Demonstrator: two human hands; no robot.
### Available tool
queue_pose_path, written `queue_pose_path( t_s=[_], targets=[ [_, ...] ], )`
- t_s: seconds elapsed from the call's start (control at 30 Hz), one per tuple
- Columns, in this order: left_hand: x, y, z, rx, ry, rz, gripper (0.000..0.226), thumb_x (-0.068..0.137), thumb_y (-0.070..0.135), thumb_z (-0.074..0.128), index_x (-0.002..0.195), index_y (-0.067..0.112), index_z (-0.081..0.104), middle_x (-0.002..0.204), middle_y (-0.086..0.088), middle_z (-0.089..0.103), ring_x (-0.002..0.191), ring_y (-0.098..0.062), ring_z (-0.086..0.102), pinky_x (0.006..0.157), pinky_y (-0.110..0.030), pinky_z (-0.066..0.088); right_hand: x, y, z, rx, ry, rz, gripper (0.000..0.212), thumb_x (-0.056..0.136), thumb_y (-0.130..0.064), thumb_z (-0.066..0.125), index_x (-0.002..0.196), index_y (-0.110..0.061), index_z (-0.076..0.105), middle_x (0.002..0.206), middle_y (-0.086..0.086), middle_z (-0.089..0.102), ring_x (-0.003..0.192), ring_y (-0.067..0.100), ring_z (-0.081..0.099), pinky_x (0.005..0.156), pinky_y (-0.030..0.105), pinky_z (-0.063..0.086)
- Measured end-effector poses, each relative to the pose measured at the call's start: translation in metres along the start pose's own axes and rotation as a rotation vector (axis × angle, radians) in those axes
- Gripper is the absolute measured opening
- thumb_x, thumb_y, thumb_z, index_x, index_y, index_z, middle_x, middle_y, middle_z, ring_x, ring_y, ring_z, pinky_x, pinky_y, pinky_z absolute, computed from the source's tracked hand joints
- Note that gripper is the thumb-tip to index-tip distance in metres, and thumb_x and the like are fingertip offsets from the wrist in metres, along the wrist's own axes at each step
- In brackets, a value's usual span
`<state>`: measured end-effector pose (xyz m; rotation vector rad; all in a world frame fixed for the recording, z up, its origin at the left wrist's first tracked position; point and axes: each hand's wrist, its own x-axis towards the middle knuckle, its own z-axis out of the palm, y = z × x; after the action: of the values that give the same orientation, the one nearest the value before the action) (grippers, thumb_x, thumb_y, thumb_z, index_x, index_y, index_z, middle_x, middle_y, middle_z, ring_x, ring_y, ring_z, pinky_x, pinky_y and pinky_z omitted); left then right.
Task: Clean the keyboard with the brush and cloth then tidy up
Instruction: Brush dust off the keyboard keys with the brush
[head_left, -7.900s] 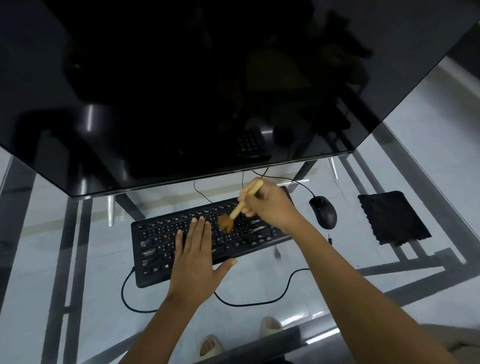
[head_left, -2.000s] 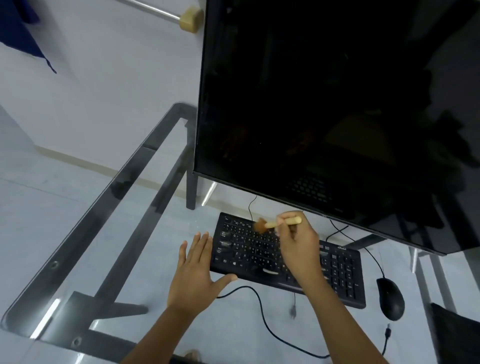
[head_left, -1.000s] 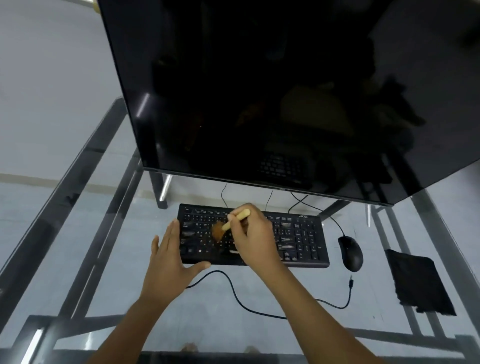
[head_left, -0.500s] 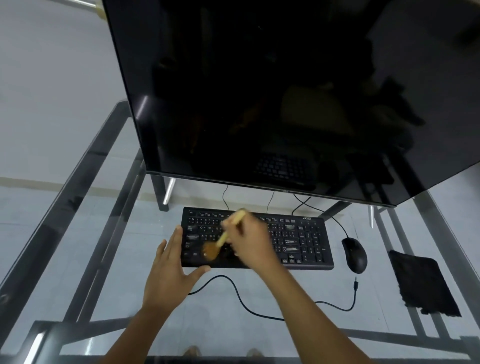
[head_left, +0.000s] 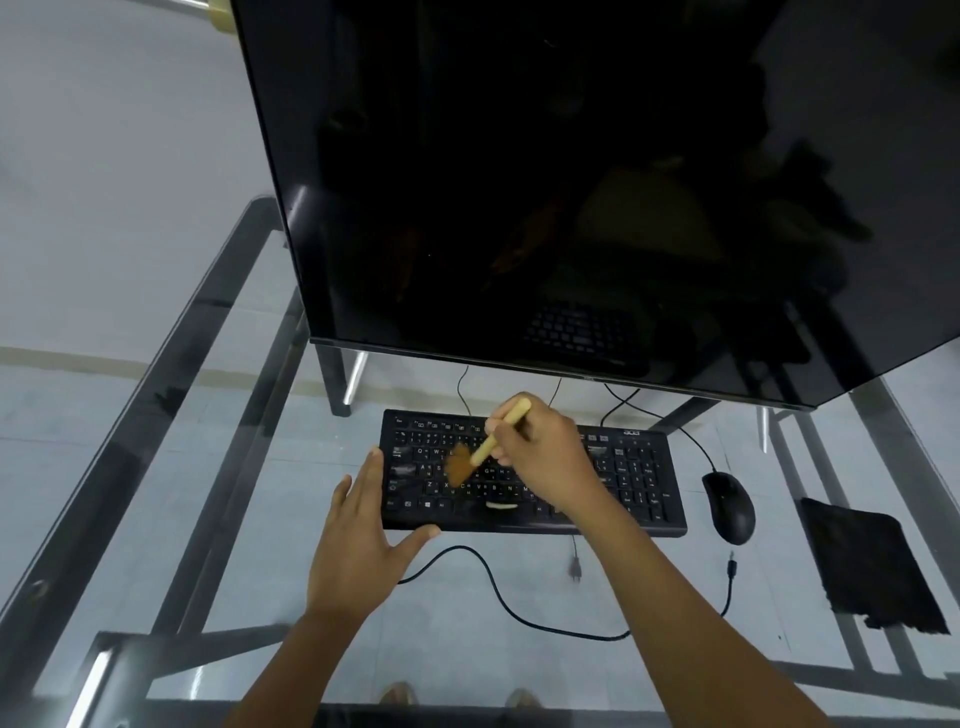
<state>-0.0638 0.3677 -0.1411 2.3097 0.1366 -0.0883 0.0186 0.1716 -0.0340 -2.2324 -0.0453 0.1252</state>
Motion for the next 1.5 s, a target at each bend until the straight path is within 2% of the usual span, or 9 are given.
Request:
queue_pose_path(
  t_s=[0.37, 0.5, 0.6, 0.77, 0.9, 1.0, 1.1, 1.37, 1.5],
  targets=[
    [0.006, 0.018, -0.003, -0.137, 0.115, -0.084, 0.112, 0.065, 0.065, 0.069, 0.151, 0.026, 0.01, 0.156, 0.003, 0.023, 0.144, -0.016, 0.017, 0.115, -0.043, 0.026, 0.005, 0.018, -0.031, -0.154, 0.236, -0.1, 0.007, 0.095, -0.008, 0.055, 0.092, -0.013, 0.06, 0.073, -0.023, 0.057, 0.07, -0.007, 0.058, 0.058, 0.006, 0.041],
    [0.027, 0.045, -0.002, -0.09, 0.195, 0.055, 0.104, 0.071, 0.059, 0.07, 0.151, 0.017, 0.017, 0.157, 0.0, 0.021, 0.145, -0.013, 0.009, 0.117, -0.045, 0.02, 0.004, 0.024, -0.038, -0.115, 0.066, -0.026, 0.006, 0.095, -0.017, 0.057, 0.09, -0.018, 0.059, 0.073, -0.007, 0.069, 0.067, 0.013, 0.067, 0.064, 0.033, 0.058],
    [0.04, 0.062, 0.008, 0.055, 0.075, 0.227, 0.101, 0.075, 0.065, 0.063, 0.15, 0.012, 0.02, 0.157, -0.004, 0.023, 0.146, -0.014, 0.009, 0.118, -0.045, 0.016, 0.005, 0.031, -0.044, -0.084, 0.266, -0.034, 0.005, 0.095, -0.011, 0.056, 0.093, -0.013, 0.061, 0.076, -0.012, 0.067, 0.067, 0.001, 0.065, 0.061, 0.016, 0.05],
    [0.043, 0.075, 0.035, 0.241, -0.06, 0.29, 0.1, 0.08, 0.076, 0.036, 0.151, 0.009, 0.015, 0.159, -0.005, 0.012, 0.146, -0.014, -0.006, 0.118, -0.039, -0.003, 0.002, 0.036, -0.044, -0.009, 0.1, 0.092, 0.007, 0.096, -0.018, 0.056, 0.093, -0.013, 0.061, 0.077, 0.0, 0.07, 0.07, 0.012, 0.069, 0.068, 0.026, 0.058],
    [0.041, 0.077, 0.048, 0.32, -0.082, 0.282, 0.088, 0.088, 0.068, 0.01, 0.15, 0.007, 0.022, 0.159, -0.008, 0.014, 0.147, -0.019, 0.0, 0.117, -0.039, -0.001, 0.0, 0.041, -0.049, -0.006, 0.299, 0.049, 0.007, 0.096, -0.016, 0.056, 0.09, -0.017, 0.06, 0.074, -0.007, 0.067, 0.069, 0.007, 0.065, 0.065, 0.021, 0.055],
    [0.041, 0.071, 0.051, 0.341, -0.081, 0.307, 0.078, 0.093, 0.058, 0.007, 0.147, 0.007, 0.029, 0.158, -0.009, 0.018, 0.147, -0.021, 0.004, 0.118, -0.04, 0.001, -0.005, 0.045, -0.05, -0.038, 0.133, 0.051, 0.006, 0.095, -0.019, 0.057, 0.091, -0.018, 0.061, 0.073, -0.002, 0.068, 0.068, 0.01, 0.067, 0.067, 0.028, 0.058],
    [0.042, 0.07, 0.051, 0.316, -0.088, 0.304, 0.076, 0.094, 0.053, 0.002, 0.147, 0.008, 0.031, 0.158, -0.007, 0.017, 0.147, -0.017, 0.001, 0.118, -0.038, -0.001, -0.008, 0.052, -0.055, -0.029, 0.33, 0.024, 0.005, 0.095, -0.017, 0.058, 0.091, -0.016, 0.06, 0.072, -0.01, 0.066, 0.068, 0.002, 0.064, 0.063, 0.016, 0.052],
    [0.041, 0.073, 0.049, 0.308, -0.083, 0.295, 0.075, 0.094, 0.054, 0.003, 0.146, 0.009, 0.033, 0.158, -0.005, 0.017, 0.146, -0.014, 0.0, 0.118, -0.037, -0.002, -0.009, 0.056, -0.059, 0.17, 0.41, 0.197, 0.023, 0.095, -0.027, 0.058, 0.089, -0.006, 0.06, 0.07, 0.002, 0.072, 0.059, 0.015, 0.068, 0.051, 0.033, 0.053],
    [0.043, 0.07, 0.048, 0.3, -0.057, 0.314, 0.071, 0.096, 0.051, 0.005, 0.146, 0.009, 0.034, 0.157, -0.002, 0.021, 0.146, -0.01, 0.001, 0.118, -0.036, -0.002, -0.013, 0.055, -0.06, 0.392, 0.086, 0.333, 0.01, 0.097, -0.016, 0.055, 0.093, -0.007, 0.058, 0.081, 0.009, 0.074, 0.059, 0.016, 0.064, 0.052, 0.028, 0.053]
  ],
)
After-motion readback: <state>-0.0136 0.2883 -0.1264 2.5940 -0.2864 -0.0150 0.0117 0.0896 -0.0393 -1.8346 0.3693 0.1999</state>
